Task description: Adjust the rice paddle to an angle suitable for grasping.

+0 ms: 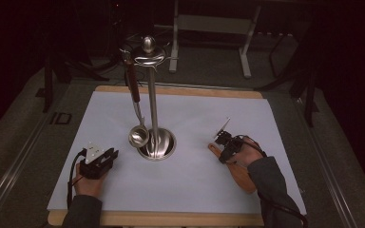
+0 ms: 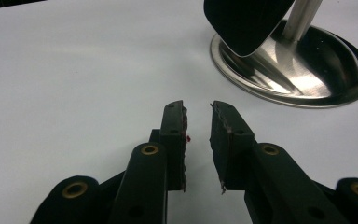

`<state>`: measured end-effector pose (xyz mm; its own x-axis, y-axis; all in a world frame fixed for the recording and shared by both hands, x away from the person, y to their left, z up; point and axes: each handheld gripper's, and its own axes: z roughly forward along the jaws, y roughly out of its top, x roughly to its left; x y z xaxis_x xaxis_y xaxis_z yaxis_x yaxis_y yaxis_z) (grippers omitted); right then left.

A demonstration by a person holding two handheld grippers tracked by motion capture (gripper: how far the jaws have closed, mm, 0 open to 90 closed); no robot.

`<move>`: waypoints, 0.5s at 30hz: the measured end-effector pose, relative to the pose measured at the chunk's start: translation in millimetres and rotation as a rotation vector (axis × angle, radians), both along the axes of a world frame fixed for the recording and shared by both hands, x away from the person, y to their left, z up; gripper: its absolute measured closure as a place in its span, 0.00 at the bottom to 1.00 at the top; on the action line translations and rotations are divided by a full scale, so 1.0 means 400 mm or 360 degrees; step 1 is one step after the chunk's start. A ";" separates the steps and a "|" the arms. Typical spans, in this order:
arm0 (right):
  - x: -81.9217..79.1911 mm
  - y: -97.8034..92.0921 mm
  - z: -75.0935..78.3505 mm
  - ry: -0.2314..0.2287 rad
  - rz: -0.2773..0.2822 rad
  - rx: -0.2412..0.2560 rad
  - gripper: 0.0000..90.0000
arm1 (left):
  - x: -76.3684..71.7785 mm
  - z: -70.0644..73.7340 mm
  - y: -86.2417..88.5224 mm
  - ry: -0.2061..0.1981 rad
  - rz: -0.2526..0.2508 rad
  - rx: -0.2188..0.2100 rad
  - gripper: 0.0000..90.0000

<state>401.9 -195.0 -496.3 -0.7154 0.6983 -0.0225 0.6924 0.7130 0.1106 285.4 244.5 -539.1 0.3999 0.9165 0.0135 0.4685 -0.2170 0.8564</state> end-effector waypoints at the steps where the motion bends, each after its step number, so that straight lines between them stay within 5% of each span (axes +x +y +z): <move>1: 0.000 0.000 0.000 0.0000 0.0000 0.0000 0.73 | 0.000 0.000 0.000 0.0000 0.0000 0.0000 0.84; 15: 0.006 0.002 0.002 0.0035 -0.0017 -0.0013 0.74 | 0.000 0.000 0.000 0.0002 -0.0003 0.0002 0.84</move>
